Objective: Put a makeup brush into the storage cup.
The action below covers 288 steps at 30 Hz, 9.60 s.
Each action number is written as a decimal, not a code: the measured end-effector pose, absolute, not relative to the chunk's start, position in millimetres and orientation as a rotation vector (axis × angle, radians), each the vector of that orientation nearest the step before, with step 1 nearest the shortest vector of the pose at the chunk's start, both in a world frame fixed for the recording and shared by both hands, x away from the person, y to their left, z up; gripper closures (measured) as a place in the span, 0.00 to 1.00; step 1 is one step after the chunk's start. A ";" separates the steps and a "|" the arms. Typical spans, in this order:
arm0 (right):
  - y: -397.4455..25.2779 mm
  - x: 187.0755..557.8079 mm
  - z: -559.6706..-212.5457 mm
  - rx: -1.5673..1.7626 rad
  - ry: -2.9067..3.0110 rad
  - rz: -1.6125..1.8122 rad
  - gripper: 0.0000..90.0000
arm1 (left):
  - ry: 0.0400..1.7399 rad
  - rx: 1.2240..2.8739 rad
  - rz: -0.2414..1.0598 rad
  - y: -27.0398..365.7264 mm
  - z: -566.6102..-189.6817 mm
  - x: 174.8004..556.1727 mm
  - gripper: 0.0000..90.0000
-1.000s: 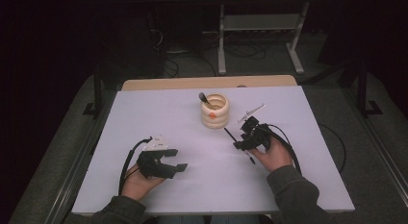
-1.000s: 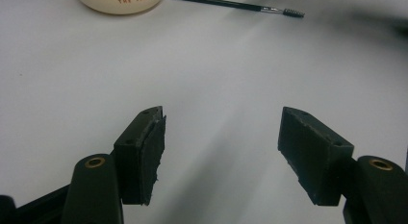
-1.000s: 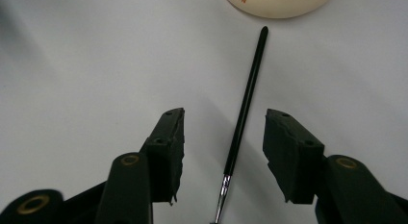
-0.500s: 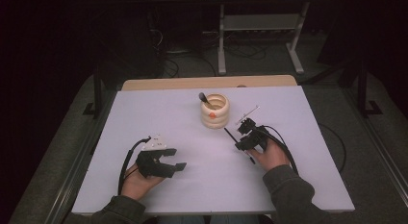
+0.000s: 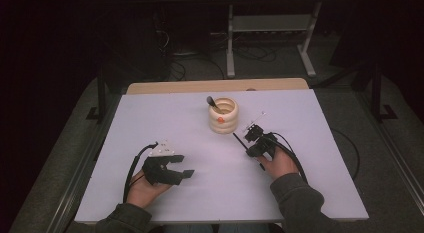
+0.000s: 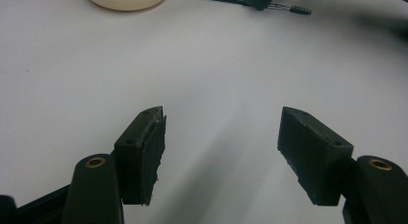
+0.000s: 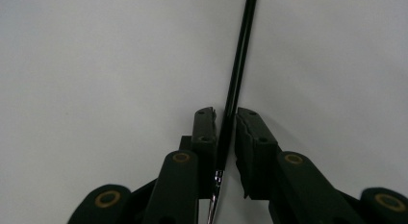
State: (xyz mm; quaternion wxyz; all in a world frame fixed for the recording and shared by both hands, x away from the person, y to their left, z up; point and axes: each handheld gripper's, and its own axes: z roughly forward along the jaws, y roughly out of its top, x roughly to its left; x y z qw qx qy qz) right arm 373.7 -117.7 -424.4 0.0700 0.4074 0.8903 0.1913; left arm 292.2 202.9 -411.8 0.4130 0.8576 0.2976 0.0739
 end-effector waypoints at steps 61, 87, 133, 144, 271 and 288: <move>-165.0 326.4 -362.7 0.889 2.833 1.026 0.95 | 0.563 2.245 0.173 177.0 -361.6 300.3 0.41; -102.4 302.5 -361.7 0.459 3.001 1.016 0.95 | 0.365 2.369 0.063 141.0 -338.5 299.0 0.48; -91.2 292.6 -370.4 0.266 3.056 1.192 0.75 | 0.059 2.541 -0.133 121.0 -367.4 284.2 0.94; -99.4 292.5 -368.7 0.230 3.072 1.242 0.92 | 0.063 2.479 -0.173 126.2 -366.1 284.9 0.94; -123.9 351.3 -321.6 0.770 2.826 1.352 0.94 | 0.558 2.208 0.088 194.5 -382.0 282.9 0.68; -126.3 373.4 -300.6 0.779 2.821 1.304 0.94 | 0.609 2.199 0.116 211.7 -389.3 279.5 0.65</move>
